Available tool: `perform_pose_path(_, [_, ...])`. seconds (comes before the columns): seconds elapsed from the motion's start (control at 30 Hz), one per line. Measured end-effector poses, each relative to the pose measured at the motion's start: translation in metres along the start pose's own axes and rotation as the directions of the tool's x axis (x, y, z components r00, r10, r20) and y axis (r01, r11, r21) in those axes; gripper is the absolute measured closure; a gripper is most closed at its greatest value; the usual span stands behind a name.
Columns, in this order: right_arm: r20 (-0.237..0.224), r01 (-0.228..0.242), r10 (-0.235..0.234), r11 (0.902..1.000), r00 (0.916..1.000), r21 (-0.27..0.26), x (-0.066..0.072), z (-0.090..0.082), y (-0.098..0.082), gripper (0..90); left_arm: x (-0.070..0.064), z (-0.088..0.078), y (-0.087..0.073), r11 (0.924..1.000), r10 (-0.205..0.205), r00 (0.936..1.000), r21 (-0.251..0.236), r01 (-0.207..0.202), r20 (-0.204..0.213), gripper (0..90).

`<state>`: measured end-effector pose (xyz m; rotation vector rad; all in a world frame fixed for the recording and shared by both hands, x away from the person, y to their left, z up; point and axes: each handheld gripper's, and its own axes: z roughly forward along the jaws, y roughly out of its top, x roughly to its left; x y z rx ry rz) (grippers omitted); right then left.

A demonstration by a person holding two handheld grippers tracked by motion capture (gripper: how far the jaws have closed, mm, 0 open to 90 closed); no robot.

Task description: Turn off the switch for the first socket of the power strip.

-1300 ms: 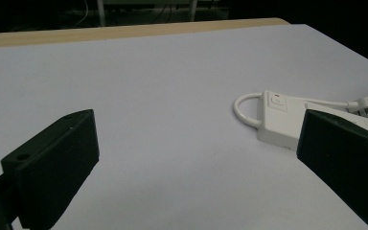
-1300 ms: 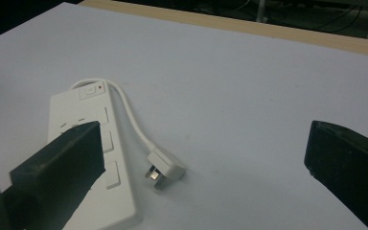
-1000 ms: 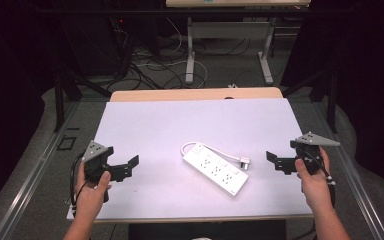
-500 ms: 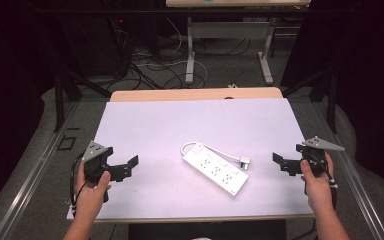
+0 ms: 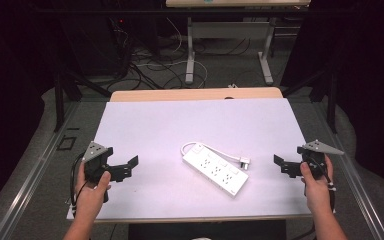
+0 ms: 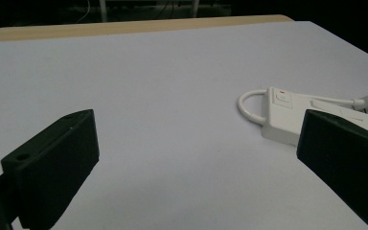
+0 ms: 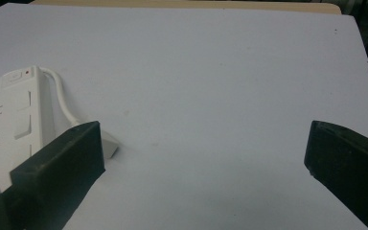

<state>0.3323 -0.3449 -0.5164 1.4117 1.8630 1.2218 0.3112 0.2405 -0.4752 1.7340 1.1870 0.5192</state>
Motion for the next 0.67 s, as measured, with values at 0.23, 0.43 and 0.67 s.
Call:
perform_pose_path(0.23, [0.008, -0.005, 0.005, 0.9999, 1.0, 0.012, -0.0024, 0.0022, -0.0047, 0.0, 0.0008, 0.0011, -0.0007, 1.0, 0.002, 1.0, 0.004, -0.002, -0.002, 0.5])
perform_pose_path(0.43, [0.003, -0.014, 0.014, 0.9995, 0.9999, 0.03, -0.0018, 0.005, -0.0081, 0.0, 0.0009, 0.0021, -0.0012, 1.0, 0.003, 1.0, 0.008, -0.003, -0.003, 0.4])
perform_pose_path(0.67, [0.006, -0.021, 0.02, 0.9993, 0.9998, 0.031, -0.0025, 0.0056, -0.0087, 0.1, 0.0018, 0.0029, -0.0009, 1.0, 0.005, 1.0, 0.008, -0.005, -0.005, 0.5])
